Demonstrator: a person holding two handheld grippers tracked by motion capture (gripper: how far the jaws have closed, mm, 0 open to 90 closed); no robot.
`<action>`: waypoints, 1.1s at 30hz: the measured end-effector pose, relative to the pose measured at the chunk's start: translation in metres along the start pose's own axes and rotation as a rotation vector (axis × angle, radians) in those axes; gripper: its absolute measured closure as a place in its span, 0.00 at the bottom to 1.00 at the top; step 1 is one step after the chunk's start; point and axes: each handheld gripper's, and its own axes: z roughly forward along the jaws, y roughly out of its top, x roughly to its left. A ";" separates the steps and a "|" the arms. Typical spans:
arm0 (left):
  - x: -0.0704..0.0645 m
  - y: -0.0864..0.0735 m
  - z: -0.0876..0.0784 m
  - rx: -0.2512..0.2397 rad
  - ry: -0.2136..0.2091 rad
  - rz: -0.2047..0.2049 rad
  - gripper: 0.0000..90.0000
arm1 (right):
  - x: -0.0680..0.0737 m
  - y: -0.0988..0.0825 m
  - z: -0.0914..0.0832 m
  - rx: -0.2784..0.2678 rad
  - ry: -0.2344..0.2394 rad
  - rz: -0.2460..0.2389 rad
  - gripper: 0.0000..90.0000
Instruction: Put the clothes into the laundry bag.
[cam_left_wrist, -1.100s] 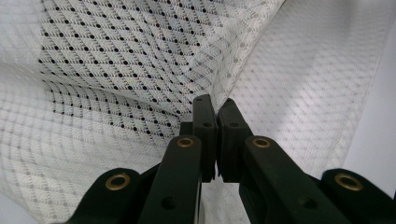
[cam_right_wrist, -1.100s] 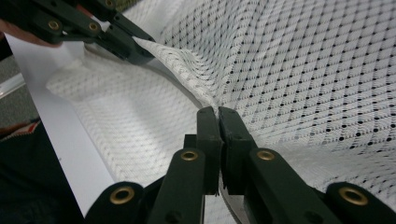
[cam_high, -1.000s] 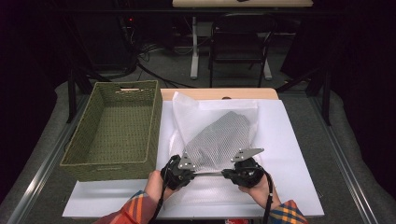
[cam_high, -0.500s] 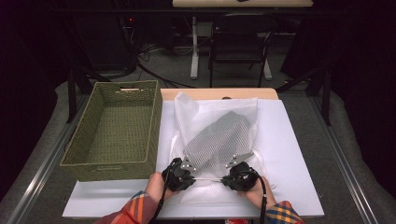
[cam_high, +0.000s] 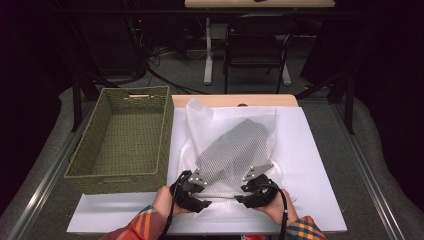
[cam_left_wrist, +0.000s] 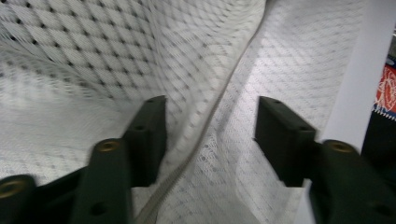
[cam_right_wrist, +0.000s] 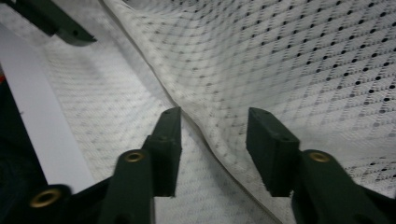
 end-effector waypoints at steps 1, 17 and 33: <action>0.000 -0.001 -0.003 -0.023 0.005 -0.009 0.37 | 0.001 0.002 -0.003 -0.017 -0.007 -0.009 0.53; -0.014 -0.004 -0.054 -0.250 0.127 0.027 0.11 | 0.017 0.014 -0.049 -0.218 -0.133 -0.074 0.15; -0.008 -0.033 -0.099 -0.373 0.227 -0.037 0.05 | 0.024 0.006 -0.081 -0.320 -0.203 -0.062 0.05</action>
